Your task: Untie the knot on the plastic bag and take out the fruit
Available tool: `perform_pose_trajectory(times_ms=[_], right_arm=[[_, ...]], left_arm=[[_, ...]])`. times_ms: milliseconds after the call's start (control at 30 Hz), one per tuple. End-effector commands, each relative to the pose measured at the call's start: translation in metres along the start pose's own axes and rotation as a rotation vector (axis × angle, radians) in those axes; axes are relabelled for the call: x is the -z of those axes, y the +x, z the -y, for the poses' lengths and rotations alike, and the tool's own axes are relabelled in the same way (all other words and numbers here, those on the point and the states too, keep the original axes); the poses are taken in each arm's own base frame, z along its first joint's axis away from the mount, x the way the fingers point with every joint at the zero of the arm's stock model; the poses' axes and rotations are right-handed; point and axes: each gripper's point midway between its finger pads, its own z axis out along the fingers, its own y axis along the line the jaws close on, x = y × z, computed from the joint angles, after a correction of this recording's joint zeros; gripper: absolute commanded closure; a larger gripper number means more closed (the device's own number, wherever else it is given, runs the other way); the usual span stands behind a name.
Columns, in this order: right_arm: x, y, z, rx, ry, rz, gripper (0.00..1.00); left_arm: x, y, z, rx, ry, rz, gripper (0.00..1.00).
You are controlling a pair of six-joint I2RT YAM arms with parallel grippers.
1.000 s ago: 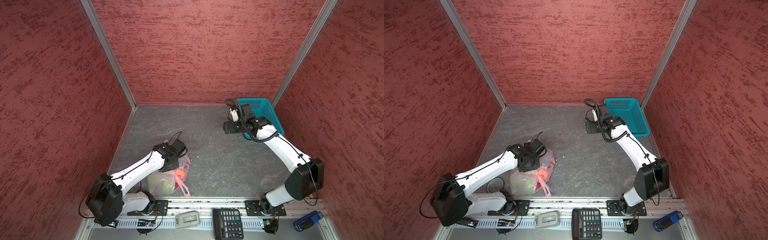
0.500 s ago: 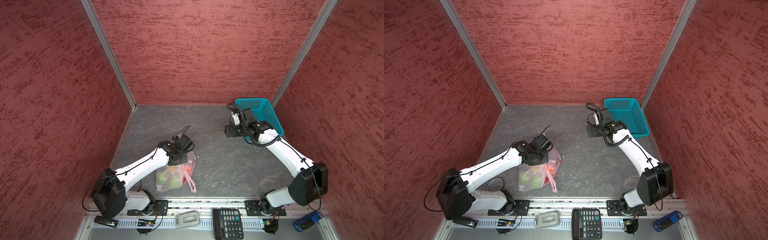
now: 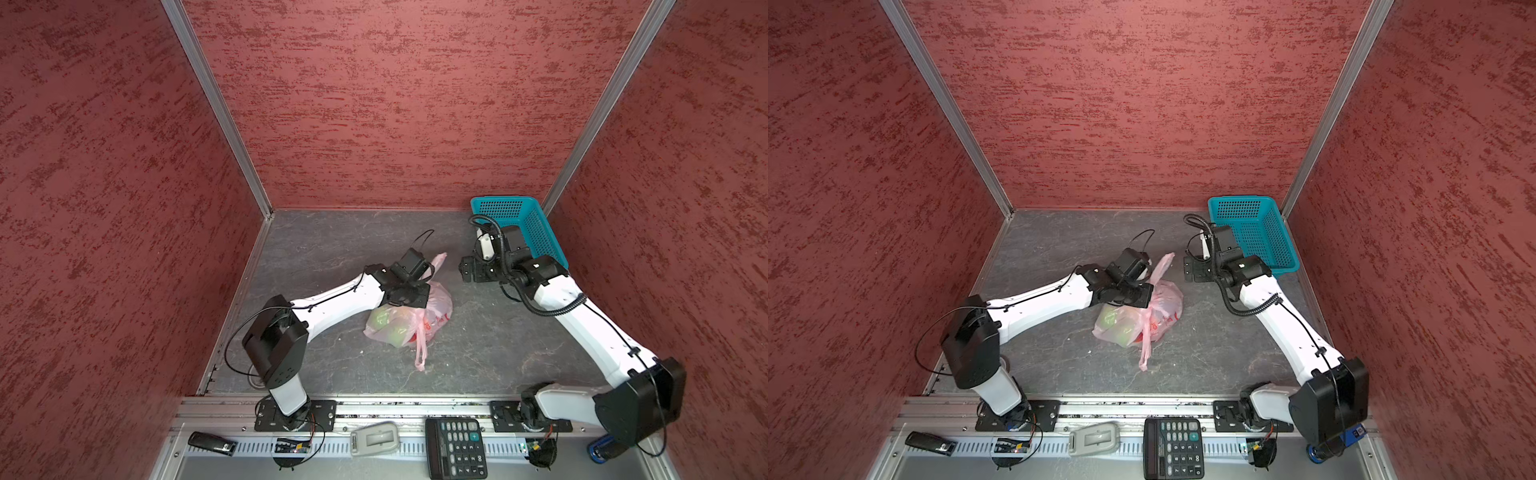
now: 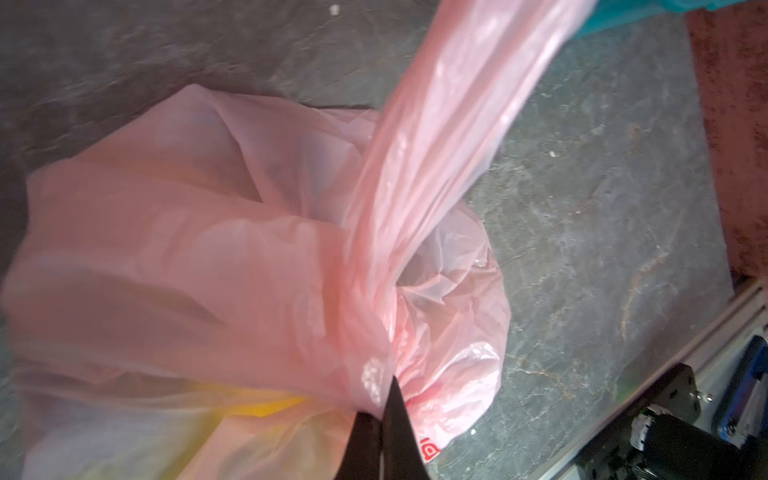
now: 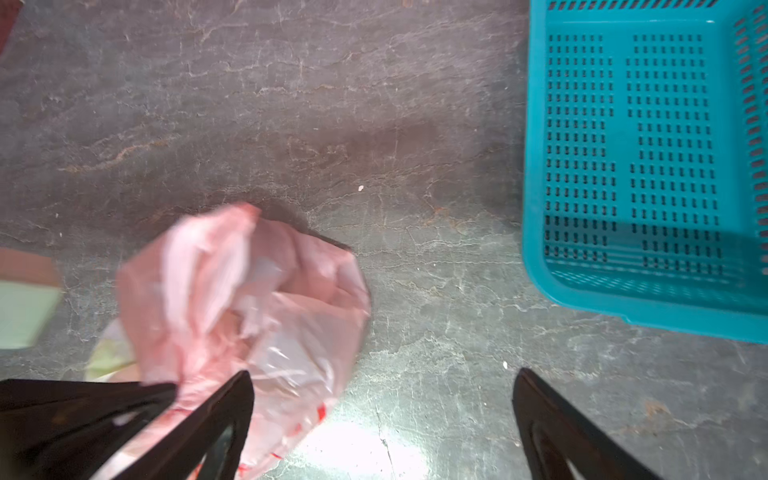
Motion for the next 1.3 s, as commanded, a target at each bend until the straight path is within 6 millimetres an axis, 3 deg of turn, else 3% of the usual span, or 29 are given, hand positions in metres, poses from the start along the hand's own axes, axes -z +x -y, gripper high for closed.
perform_pose_trajectory(times_ms=[0, 100, 167, 200, 233, 367, 467, 633, 700, 1067, 1167, 1267], right_arm=[[0.011, 0.010, 0.009, -0.035, 0.027, -0.012, 0.01], [0.015, 0.019, 0.006, -0.045, -0.005, -0.017, 0.01], [0.018, 0.023, 0.003, -0.055, -0.030, -0.007, 0.01], [0.020, 0.024, 0.000, -0.059, -0.052, 0.003, 0.01], [0.022, 0.027, -0.002, -0.062, -0.074, 0.011, 0.01], [0.025, 0.039, -0.015, -0.057, -0.164, 0.008, 0.01], [0.025, 0.050, -0.030, -0.032, -0.242, -0.003, 0.01], [0.019, 0.068, -0.045, 0.026, -0.280, -0.027, 0.01], [0.016, 0.075, -0.049, 0.042, -0.278, -0.032, 0.01], [0.002, 0.091, -0.049, 0.045, -0.252, -0.034, 0.01], [-0.001, 0.093, -0.048, 0.046, -0.241, -0.033, 0.01], [-0.003, 0.095, -0.046, 0.039, -0.233, -0.028, 0.01]], left_arm=[[0.000, -0.012, 0.028, -0.070, 0.084, 0.021, 1.00], [-0.004, -0.013, 0.026, -0.061, 0.075, 0.022, 0.97], [0.000, -0.014, 0.024, -0.063, 0.066, 0.030, 0.78], [0.004, -0.016, 0.024, -0.065, 0.059, 0.041, 0.62], [0.010, -0.018, 0.023, -0.065, 0.051, 0.057, 0.53], [0.034, -0.025, 0.014, -0.065, 0.003, 0.128, 0.41], [0.041, -0.014, 0.010, -0.095, -0.011, 0.120, 0.41], [0.032, 0.027, -0.004, -0.159, -0.096, 0.039, 0.39], [0.030, 0.034, -0.010, -0.163, -0.127, 0.042, 0.36], [0.000, 0.028, -0.008, -0.143, -0.154, 0.062, 0.24], [-0.008, 0.029, -0.002, -0.126, -0.127, 0.055, 0.29], [-0.011, 0.030, -0.005, -0.114, -0.140, 0.054, 0.51]])
